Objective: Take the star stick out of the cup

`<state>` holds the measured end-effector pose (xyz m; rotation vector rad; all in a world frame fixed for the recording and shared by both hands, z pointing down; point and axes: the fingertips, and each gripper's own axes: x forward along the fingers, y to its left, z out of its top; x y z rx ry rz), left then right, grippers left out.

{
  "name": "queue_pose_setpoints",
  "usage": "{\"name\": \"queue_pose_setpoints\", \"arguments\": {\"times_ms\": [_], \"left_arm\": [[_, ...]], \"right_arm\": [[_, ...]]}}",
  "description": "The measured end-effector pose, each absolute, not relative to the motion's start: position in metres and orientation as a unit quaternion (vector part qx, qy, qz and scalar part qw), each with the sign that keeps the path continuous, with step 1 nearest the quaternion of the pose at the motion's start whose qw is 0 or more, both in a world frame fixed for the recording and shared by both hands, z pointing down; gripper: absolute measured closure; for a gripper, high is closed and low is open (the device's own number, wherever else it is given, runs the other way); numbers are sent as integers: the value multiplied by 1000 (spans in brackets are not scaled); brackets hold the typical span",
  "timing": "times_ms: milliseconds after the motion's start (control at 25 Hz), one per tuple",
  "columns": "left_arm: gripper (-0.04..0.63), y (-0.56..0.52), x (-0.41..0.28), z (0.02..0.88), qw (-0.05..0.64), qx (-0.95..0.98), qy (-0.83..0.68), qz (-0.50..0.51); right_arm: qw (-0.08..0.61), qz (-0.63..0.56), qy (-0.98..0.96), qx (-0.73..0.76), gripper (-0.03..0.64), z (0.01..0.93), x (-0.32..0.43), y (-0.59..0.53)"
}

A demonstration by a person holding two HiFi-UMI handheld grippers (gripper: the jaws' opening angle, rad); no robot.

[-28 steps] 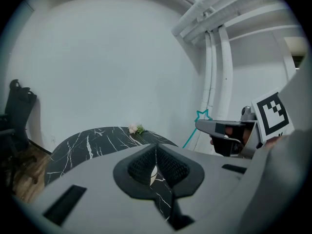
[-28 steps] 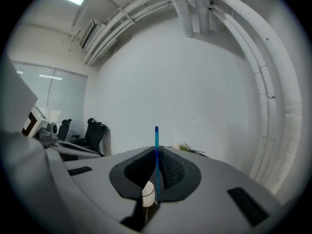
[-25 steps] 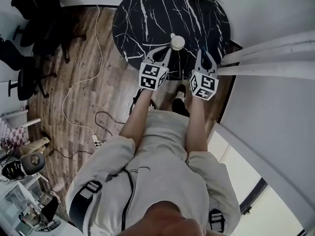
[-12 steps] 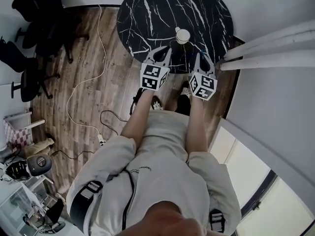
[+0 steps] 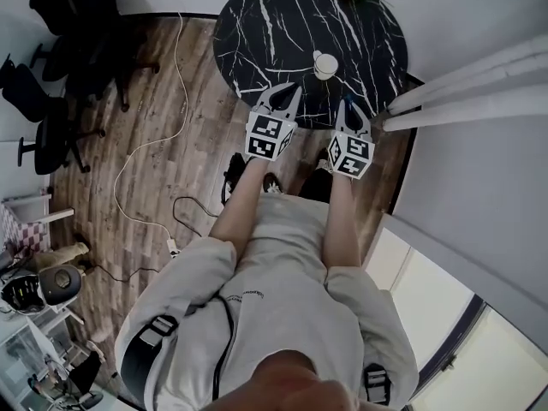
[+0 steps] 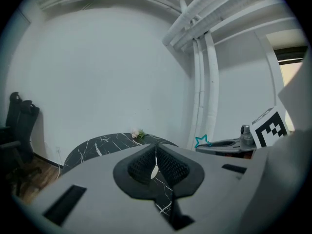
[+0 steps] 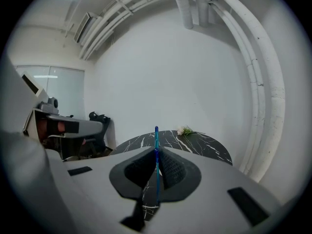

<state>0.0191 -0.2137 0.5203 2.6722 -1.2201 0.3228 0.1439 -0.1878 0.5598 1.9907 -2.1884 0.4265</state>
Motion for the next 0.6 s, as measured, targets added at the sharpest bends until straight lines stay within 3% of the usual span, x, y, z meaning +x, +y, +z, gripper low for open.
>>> {"name": "queue_pose_setpoints", "arguments": {"times_ms": [600], "left_arm": [[571,-207,-17,523,102,883,-445,110]], "right_arm": [[79,150,-747,642,574,562,116,-184]]}}
